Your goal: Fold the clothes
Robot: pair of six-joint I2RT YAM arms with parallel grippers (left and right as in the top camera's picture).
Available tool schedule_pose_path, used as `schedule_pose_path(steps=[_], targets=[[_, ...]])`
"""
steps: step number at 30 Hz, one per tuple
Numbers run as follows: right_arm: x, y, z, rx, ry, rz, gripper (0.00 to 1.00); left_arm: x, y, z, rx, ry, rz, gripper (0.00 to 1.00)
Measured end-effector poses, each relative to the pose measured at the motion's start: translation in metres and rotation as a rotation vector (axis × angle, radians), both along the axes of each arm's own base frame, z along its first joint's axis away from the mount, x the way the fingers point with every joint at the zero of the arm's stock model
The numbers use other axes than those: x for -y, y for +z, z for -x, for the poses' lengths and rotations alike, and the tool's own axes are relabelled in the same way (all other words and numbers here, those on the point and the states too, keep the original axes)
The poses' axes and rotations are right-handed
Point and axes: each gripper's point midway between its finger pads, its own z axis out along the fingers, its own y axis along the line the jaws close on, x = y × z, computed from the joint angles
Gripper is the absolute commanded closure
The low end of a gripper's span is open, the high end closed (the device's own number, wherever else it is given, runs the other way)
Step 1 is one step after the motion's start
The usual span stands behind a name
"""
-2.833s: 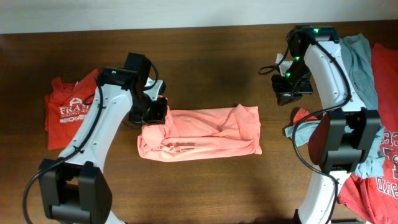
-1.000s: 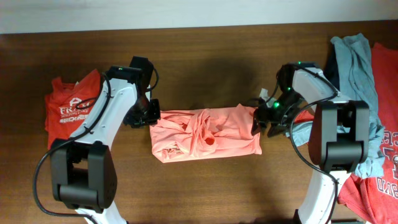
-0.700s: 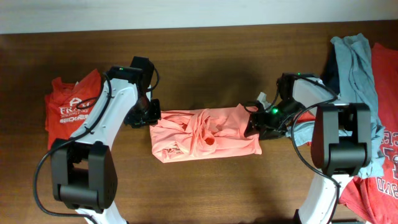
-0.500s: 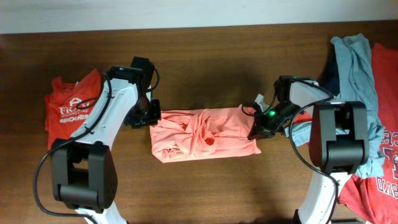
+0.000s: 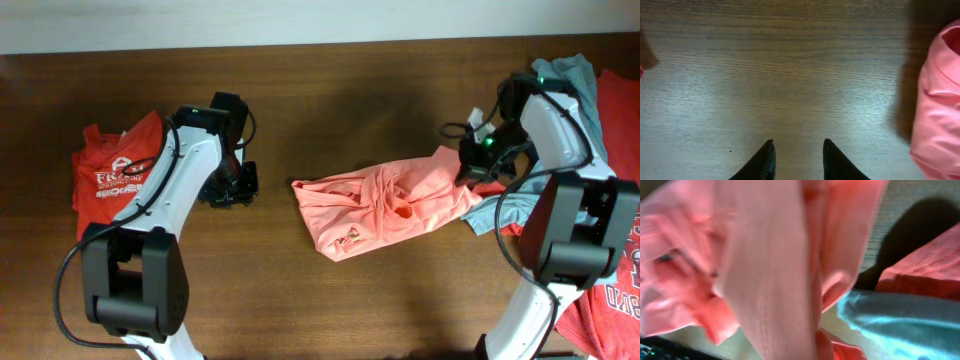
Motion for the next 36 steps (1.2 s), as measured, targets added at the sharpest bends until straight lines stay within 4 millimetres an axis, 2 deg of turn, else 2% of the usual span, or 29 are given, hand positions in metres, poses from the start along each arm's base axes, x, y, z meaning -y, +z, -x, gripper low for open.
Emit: schedule_pose_path(steps=[3,6,7,8,11,12,13,18,19,22,23,24,25,29,36], targets=[[-0.023,0.023,-0.005,0.06,0.078,0.025,0.96,0.0,0.0,0.0,0.0,0.0,0.0,0.68],[-0.066,0.038,-0.001,0.108,0.201,0.033,0.96,0.0,0.0,0.0,-0.001,0.0,0.0,0.68],[-0.091,0.041,0.003,0.121,0.276,0.036,0.96,0.0,0.0,0.0,-0.001,0.0,0.0,0.68],[-0.103,0.041,0.006,0.124,0.313,0.042,0.96,0.0,0.0,0.0,-0.001,0.0,0.0,0.68],[-0.167,0.037,0.026,0.161,0.54,0.106,0.96,0.0,0.0,0.0,0.0,0.0,0.0,0.68],[-0.177,0.037,0.031,0.167,0.575,0.116,0.96,0.0,0.0,0.0,-0.001,0.0,0.0,0.68],[-0.196,0.036,0.041,0.178,0.645,0.134,0.96,0.0,0.0,0.0,0.0,0.0,0.0,0.68],[-0.256,0.032,0.074,0.228,0.838,0.15,0.94,0.0,0.0,0.0,0.0,0.0,0.0,0.68],[-0.265,0.03,0.079,0.239,0.866,0.151,0.89,0.0,0.0,0.0,0.0,0.0,0.0,0.68],[-0.283,0.022,0.089,0.246,0.921,0.155,0.71,0.0,0.0,0.0,0.0,0.0,0.0,0.67],[-0.285,0.019,0.091,0.242,0.933,0.155,0.63,0.0,0.0,0.0,0.0,0.0,0.0,0.68],[-0.287,0.014,0.093,0.229,0.934,0.159,0.51,0.0,0.0,0.0,0.0,0.0,0.0,0.68],[-0.287,0.013,0.093,0.228,0.944,0.159,0.46,0.0,0.0,0.0,0.0,0.0,0.0,0.68],[-0.286,0.006,0.092,0.21,0.94,0.169,0.44,0.0,0.0,0.0,0.0,0.0,0.0,0.68],[-0.277,0.005,0.085,0.225,0.942,0.235,0.5,0.0,0.0,0.0,0.0,0.0,0.0,0.67]])
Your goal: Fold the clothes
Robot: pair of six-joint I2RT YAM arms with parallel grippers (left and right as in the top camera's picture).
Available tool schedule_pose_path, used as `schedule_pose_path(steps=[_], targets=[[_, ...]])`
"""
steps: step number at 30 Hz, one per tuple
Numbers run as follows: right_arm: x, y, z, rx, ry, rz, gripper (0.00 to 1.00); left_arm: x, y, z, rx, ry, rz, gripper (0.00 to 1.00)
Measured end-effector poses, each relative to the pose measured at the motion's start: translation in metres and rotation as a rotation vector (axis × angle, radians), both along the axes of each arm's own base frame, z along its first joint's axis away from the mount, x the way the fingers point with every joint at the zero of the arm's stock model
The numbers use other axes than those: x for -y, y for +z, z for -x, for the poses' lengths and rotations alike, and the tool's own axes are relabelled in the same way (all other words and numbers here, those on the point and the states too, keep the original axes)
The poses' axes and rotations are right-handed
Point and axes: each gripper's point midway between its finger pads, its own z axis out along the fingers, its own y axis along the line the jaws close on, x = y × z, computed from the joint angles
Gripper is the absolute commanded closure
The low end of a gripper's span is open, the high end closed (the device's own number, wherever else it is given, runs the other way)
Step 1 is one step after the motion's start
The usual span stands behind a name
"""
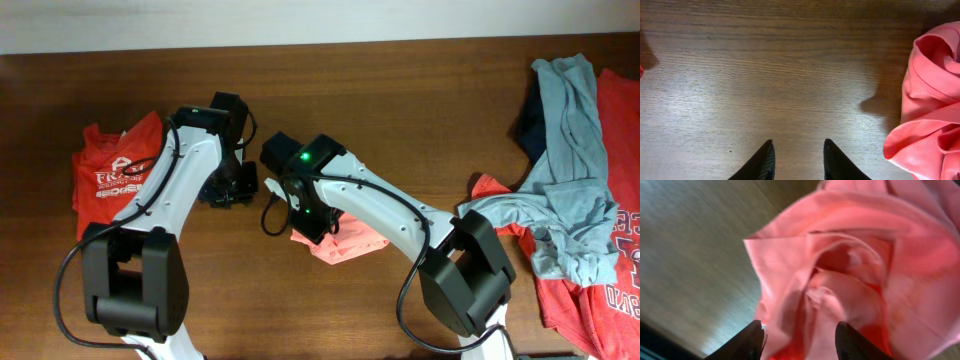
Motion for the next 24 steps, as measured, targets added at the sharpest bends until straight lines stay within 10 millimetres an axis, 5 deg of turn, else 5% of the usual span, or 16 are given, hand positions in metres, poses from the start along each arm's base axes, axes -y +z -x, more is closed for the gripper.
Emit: schedule_pose_path(steps=[3,11,18,24], targets=[[0.011,0.003,-0.004,0.029,-0.02,0.058,0.53,0.0,0.0,0.0,0.0,0.0,0.0,0.67],[0.032,0.055,-0.038,0.205,-0.129,0.04,0.6,0.0,0.0,0.0,0.0,-0.003,0.0,0.68],[0.085,0.041,-0.068,0.187,-0.341,0.068,0.67,0.0,0.0,0.0,0.0,-0.01,0.001,0.68],[0.078,0.017,-0.054,0.094,-0.345,0.019,0.67,0.0,0.0,0.0,0.0,-0.011,0.001,0.68]])
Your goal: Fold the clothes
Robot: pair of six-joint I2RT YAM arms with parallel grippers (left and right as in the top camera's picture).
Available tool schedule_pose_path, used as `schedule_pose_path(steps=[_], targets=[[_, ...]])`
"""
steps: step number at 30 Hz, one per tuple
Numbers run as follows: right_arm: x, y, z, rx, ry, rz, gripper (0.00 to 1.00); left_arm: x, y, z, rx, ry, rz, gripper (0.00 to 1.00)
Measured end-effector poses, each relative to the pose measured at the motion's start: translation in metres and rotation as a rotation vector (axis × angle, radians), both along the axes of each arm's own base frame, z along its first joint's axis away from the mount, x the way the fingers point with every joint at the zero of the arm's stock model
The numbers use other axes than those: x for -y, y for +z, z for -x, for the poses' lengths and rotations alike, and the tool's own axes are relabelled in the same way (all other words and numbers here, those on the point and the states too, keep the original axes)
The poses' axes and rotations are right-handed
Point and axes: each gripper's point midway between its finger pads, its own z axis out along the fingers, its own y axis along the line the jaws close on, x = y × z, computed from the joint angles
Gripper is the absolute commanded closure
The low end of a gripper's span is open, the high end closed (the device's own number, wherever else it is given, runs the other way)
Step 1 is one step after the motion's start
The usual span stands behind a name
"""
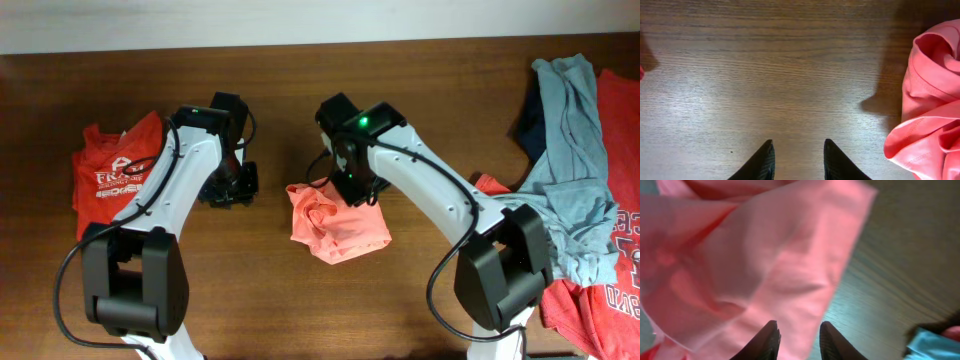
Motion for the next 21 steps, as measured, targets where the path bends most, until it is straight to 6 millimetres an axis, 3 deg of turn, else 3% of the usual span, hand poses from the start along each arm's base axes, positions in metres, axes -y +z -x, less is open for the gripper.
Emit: schedule_pose_path(steps=[7,8,12,15,16,19,21], targets=[[-0.032,-0.031,0.008,-0.028,0.027,-0.145,0.67,0.0,0.0,-0.001,0.002,-0.003,-0.002,0.67],[-0.039,-0.032,0.005,-0.022,0.03,-0.177,0.67,0.0,0.0,-0.001,0.003,-0.003,-0.002,0.67],[-0.066,-0.026,-0.017,0.064,0.048,-0.305,0.5,0.0,0.0,-0.001,0.003,-0.003,-0.002,0.67],[-0.078,-0.021,-0.03,0.118,0.062,-0.355,0.47,0.0,0.0,-0.001,0.004,-0.003,-0.002,0.67],[-0.08,-0.019,-0.031,0.124,0.064,-0.368,0.47,0.0,0.0,-0.001,0.004,-0.003,-0.002,0.67],[-0.081,-0.019,-0.029,0.113,0.067,-0.372,0.62,0.0,0.0,-0.001,0.003,-0.003,-0.002,0.67],[-0.074,-0.022,-0.023,0.084,0.055,-0.348,0.61,0.0,0.0,-0.001,0.003,-0.004,-0.002,0.65]])
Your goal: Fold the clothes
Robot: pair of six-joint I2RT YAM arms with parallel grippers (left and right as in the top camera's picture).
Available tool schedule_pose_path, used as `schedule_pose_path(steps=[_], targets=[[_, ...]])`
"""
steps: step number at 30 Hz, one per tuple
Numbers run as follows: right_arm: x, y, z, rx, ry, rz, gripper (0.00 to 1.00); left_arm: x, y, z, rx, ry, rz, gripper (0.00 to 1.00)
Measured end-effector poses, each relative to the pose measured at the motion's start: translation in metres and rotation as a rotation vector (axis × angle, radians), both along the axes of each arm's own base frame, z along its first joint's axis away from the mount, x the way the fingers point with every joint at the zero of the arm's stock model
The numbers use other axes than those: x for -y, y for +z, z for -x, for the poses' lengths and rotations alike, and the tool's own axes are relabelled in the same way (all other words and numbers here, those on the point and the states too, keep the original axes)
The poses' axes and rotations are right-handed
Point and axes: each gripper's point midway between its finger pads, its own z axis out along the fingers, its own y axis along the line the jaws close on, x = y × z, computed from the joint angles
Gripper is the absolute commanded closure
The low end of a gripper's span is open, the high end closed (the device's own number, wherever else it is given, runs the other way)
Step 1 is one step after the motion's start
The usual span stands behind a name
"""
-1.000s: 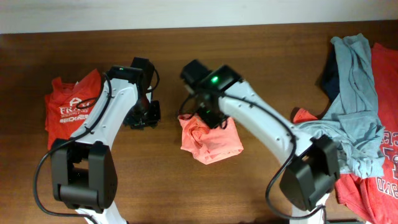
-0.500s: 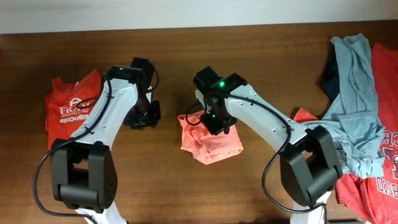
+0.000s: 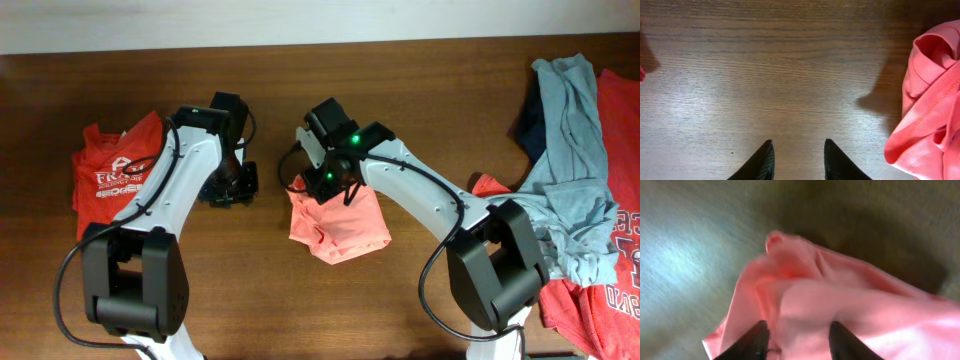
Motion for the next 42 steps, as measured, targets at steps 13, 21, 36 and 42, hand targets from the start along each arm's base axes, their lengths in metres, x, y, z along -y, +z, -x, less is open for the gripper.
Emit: schedule_pose_path(steps=[13,21,36,42], targets=[[0.157,0.163,-0.037,0.249,-0.398,0.018,0.47,0.066,0.026,-0.022,0.13,-0.336,0.223,0.62],[0.213,0.135,-0.012,0.074,-0.5,0.111,0.48,0.162,0.05,-0.027,0.305,-0.618,0.437,0.62],[0.215,0.132,-0.003,0.052,-0.445,0.136,0.48,0.152,-0.046,-0.04,0.129,-0.502,0.335,0.62],[0.215,0.132,-0.002,0.05,-0.439,0.139,0.48,0.141,-0.05,-0.043,0.132,-0.487,0.263,0.62]])
